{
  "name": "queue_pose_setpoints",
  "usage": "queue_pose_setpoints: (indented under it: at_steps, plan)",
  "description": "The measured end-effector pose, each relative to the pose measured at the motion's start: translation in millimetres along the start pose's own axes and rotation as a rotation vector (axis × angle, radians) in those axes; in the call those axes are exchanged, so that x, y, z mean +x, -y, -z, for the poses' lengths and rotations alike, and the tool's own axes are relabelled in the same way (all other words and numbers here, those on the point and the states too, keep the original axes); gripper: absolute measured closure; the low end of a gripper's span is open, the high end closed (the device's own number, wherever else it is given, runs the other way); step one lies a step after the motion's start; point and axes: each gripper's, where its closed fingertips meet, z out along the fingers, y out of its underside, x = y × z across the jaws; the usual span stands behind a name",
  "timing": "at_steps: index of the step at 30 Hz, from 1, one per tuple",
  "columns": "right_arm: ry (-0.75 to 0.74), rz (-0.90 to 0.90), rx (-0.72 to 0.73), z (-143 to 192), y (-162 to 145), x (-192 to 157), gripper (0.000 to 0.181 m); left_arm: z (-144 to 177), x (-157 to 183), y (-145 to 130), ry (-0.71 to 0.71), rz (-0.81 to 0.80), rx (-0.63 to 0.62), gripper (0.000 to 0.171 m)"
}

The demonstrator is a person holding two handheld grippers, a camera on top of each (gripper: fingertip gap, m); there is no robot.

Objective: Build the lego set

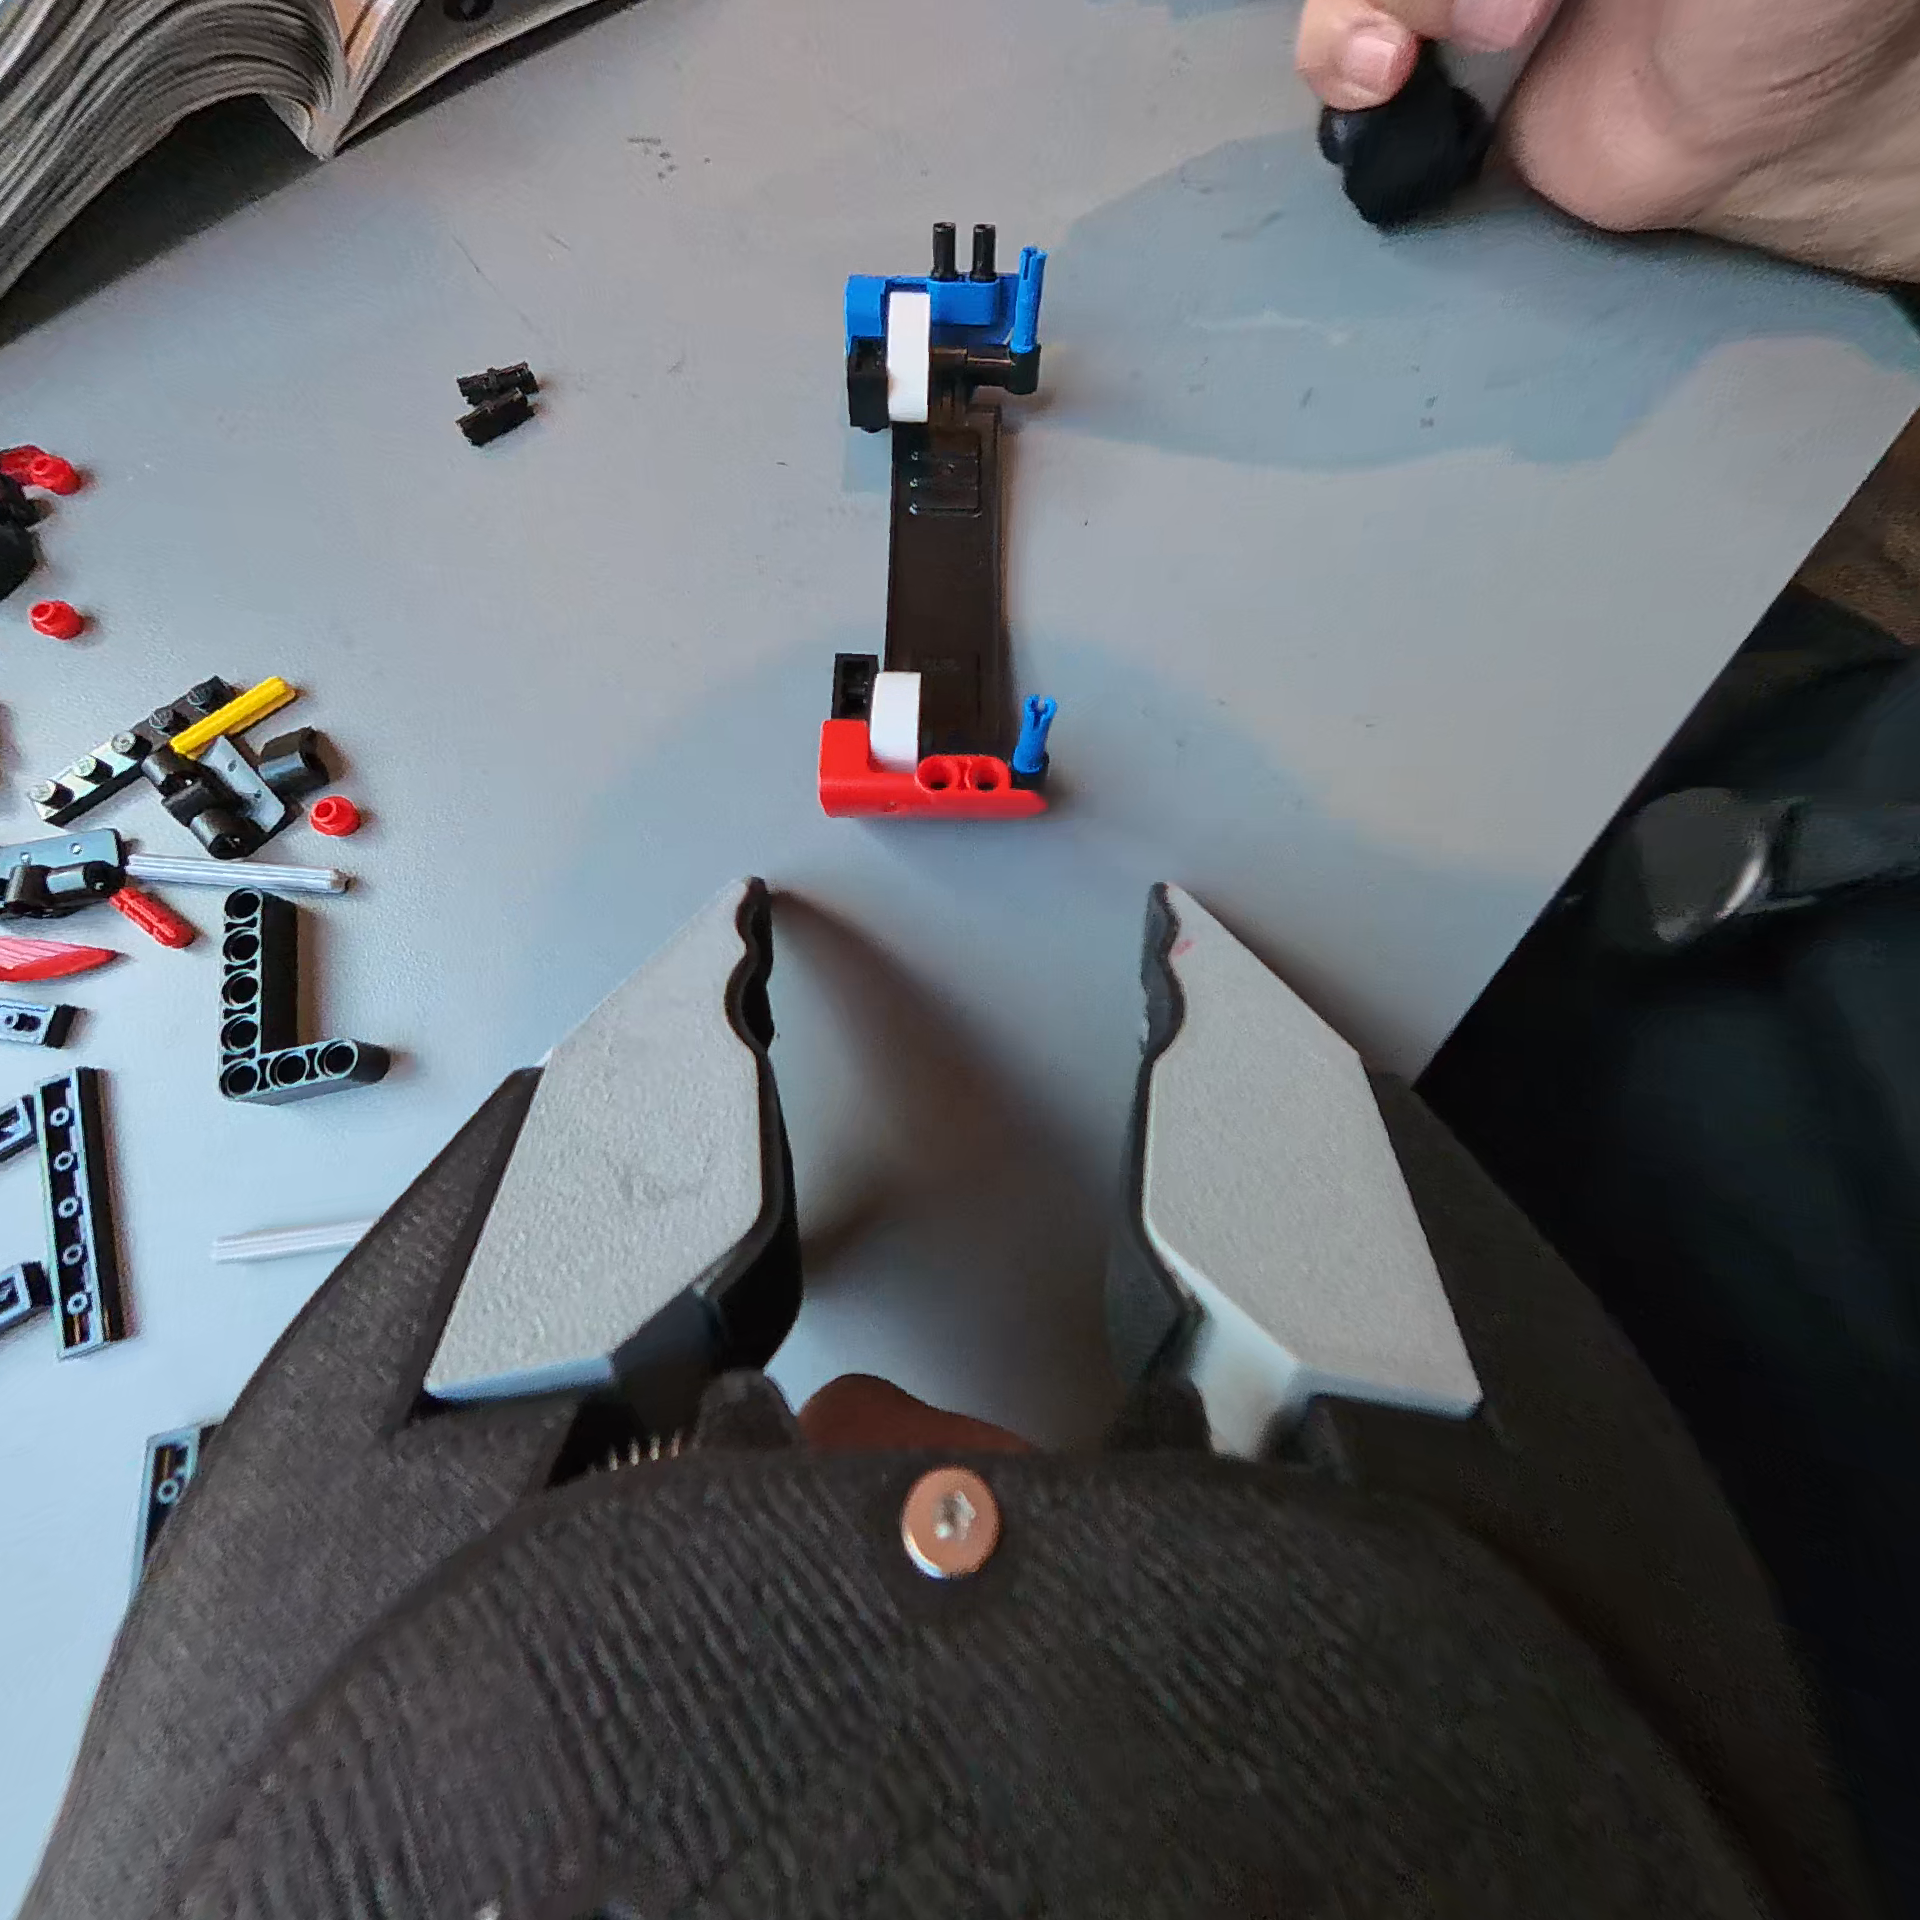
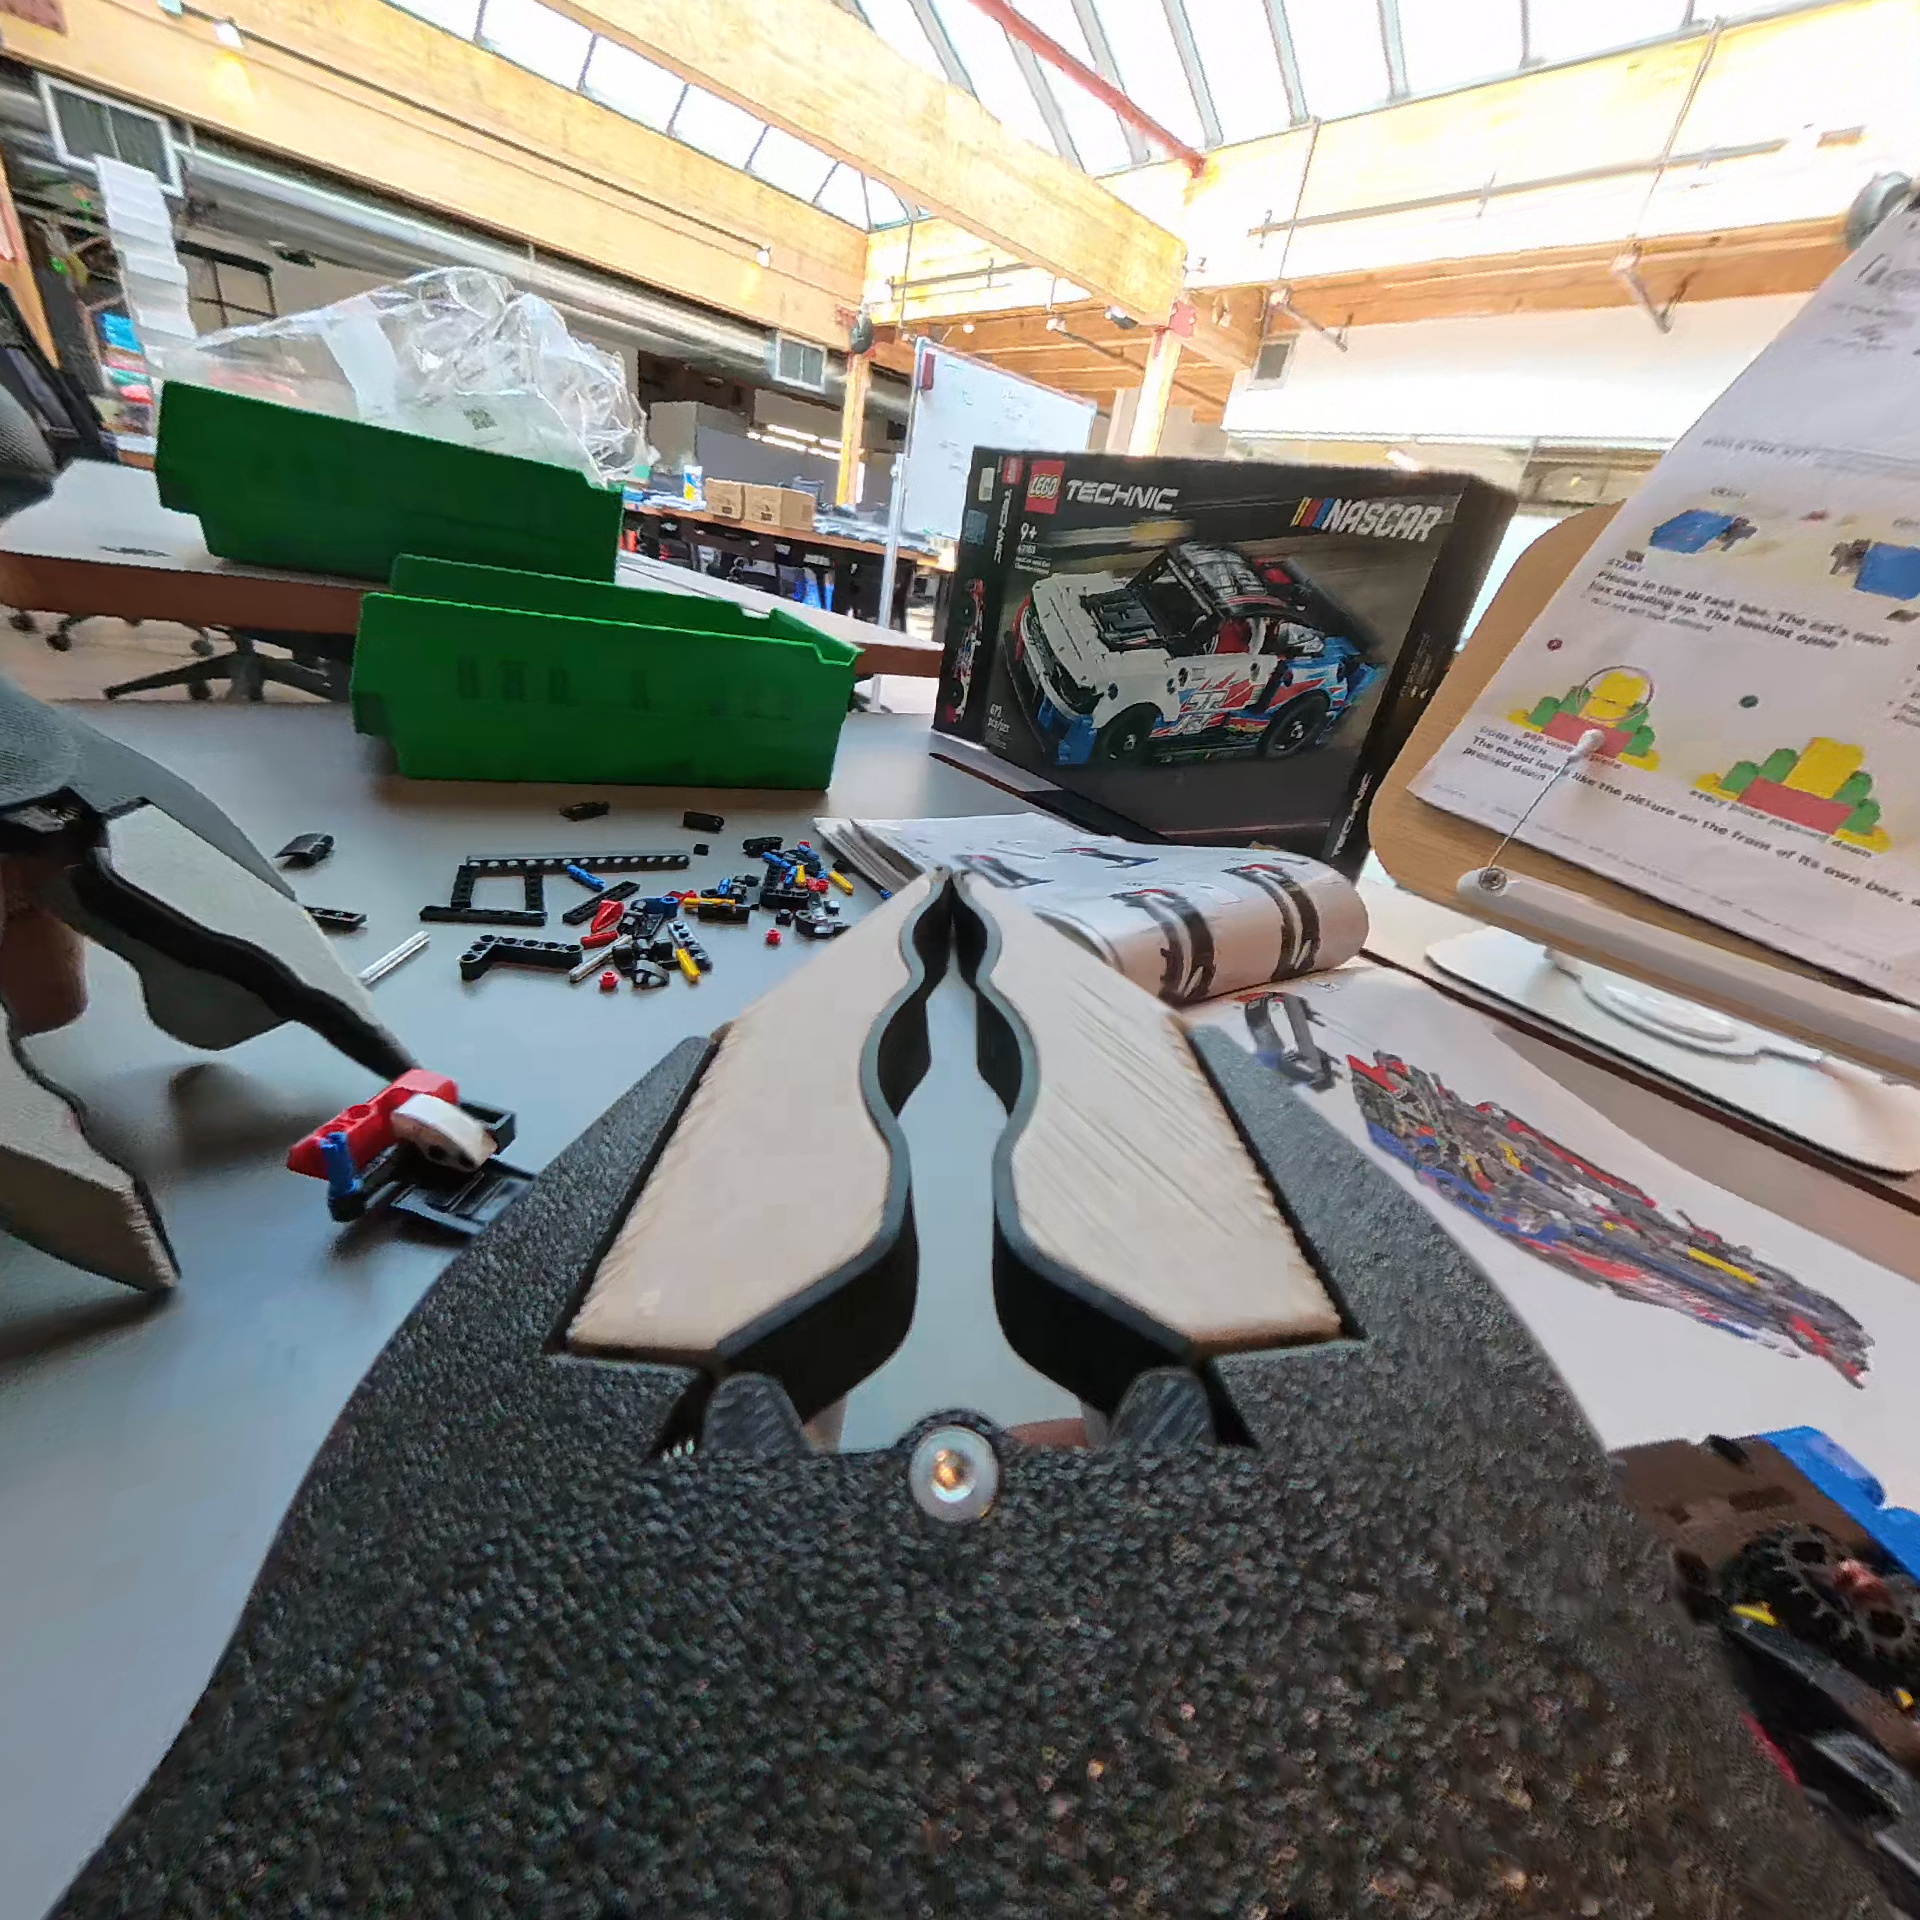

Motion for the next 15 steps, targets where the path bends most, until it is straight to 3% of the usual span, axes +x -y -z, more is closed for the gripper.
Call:
queue_pose_setpoints:
  at_steps: [5, 9, 15]
  plan:
    - [0.138, -0.04, -0.201, 10, -22, -18, 0.18, -3, -1, 4, -0.004, 0.042, -0.009, 0.101]
    - [0.212, -0.087, -0.388, 20, -46, -32, 0.166, -4, -1, 8, -0.024, 0.051, -0.009, 0.103]
    - [0.298, -0.111, -0.556, 15, -71, -45, 0.135, -7, -5, 13, -0.02, 0.023, -0.005, 0.106]
